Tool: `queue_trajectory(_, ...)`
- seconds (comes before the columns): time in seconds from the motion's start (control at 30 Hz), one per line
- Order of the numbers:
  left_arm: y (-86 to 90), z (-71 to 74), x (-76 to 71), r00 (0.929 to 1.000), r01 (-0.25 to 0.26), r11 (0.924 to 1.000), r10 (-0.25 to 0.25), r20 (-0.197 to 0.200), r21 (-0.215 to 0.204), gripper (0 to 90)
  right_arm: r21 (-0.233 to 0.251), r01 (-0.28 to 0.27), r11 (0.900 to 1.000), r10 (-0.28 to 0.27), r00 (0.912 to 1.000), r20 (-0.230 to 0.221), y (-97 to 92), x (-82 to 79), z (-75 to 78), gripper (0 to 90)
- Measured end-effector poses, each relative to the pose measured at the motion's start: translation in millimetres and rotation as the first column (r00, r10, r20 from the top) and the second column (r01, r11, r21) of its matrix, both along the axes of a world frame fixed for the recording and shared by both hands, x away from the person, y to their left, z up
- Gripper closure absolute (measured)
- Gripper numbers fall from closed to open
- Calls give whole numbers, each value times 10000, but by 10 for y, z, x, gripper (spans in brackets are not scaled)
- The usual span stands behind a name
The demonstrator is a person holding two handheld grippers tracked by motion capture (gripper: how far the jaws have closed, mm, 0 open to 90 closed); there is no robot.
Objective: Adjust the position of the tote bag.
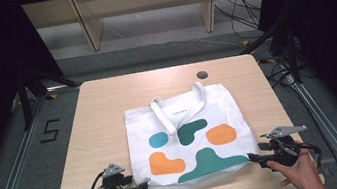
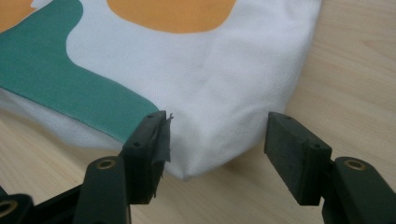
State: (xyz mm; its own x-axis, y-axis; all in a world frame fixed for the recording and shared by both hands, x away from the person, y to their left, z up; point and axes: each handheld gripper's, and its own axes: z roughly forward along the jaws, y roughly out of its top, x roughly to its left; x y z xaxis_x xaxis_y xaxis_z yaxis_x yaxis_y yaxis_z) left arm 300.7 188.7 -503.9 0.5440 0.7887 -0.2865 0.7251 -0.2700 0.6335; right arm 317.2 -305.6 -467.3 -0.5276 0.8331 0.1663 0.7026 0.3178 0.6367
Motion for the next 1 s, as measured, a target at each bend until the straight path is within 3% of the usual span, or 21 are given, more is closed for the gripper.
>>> queue_trajectory(0.07,-13,4,-6,10000,67,10000,-67,0,-51,327,-39,-67,10000,66,9999,-107,-2,3,-6,403)
queue_trajectory(0.17,-24,-9,-1,9994,335,9993,-335,14,159,439,-176,-252,9995,250,9996,-158,16,31,-34,406)
queue_trajectory(0.2,-36,-56,9,9994,352,9992,-351,71,-177,482,-287,-127,9995,121,9997,-216,28,42,-40,393)
queue_trajectory(0.27,-39,-66,13,9991,400,9990,-398,109,-219,546,-250,-114,9996,108,9997,-227,30,46,-45,374)
queue_trajectory(0.3,-42,-58,11,9977,675,9977,-675,68,-75,546,-246,42,9997,-44,9999,-94,37,49,-58,361)
queue_trajectory(0.33,-43,-60,16,9960,868,9962,-869,185,47,576,-217,-181,9996,178,9997,-159,25,65,-68,355)
queue_trajectory(0.37,-60,-64,12,9955,906,9959,-908,289,74,595,244,-450,9987,451,9990,-39,19,88,-92,342)
queue_trajectory(0.43,-83,-61,-1,9946,938,9955,-942,429,113,642,92,-474,9988,474,9989,-41,15,116,-110,338)
queue_trajectory(0.47,-96,-56,-4,9915,1135,9934,-1142,630,156,693,444,82,9990,-37,9950,-1002,-3,125,-138,378)
queue_trajectory(0.5,-113,-53,-15,9900,1159,9930,-1173,778,231,709,445,-18,9990,74,9918,-1276,-31,139,-147,433)
queue_trajectory(0.53,-119,-41,-21,9860,1379,9894,-1415,887,451,721,-163,182,9997,-199,9936,-1113,-11,139,-144,495)
queue_trajectory(0.6,-159,-41,-40,9837,1450,9876,-1505,987,603,749,-115,-163,9998,150,9950,-986,-18,143,-135,599)
queue_trajectory(0.67,-191,-28,-62,9752,1785,9807,-1872,1181,804,769,-29,-710,9975,708,9970,-304,-28,161,-152,675)
queue_trajectory(0.7,-191,-28,-62,9752,1785,9807,-1872,1181,804,780,-29,-710,9975,708,9970,-304,-28,161,-152,675)
queue_trajectory(0.73,-242,-27,-93,9729,1950,9784,-2018,1129,688,787,154,-938,9955,938,9956,-21,-41,188,-144,815)
queue_trajectory(0.77,-284,-28,-115,9708,2031,9772,-2092,1172,620,790,55,-899,9959,900,9959,-41,-38,202,-130,846)
queue_trajectory(0.83,-352,-17,-143,9612,2381,9671,-2479,1210,895,793,-111,-1050,9944,1050,9945,17,-50,275,-121,859)
queue_trajectory(0.87,-400,-19,-153,9618,2428,9658,-2519,1069,905,793,-229,-1162,9930,1166,9931,151,-60,329,-120,862)
queue_trajectory(0.9,-446,-13,-161,9563,2613,9607,-2709,1102,936,794,-382,-1146,9927,1149,9934,66,-64,378,-113,864)
queue_trajectory(0.97,-553,-10,-190,9494,2833,9535,-2940,1103,1031,796,-583,-834,9948,861,9952,458,-50,484,-110,865)
queue_trajectory(1.0,-553,-10,-190,9494,2833,9535,-2940,1103,1031,797,-583,-834,9948,861,9952,458,-50,484,-110,865)
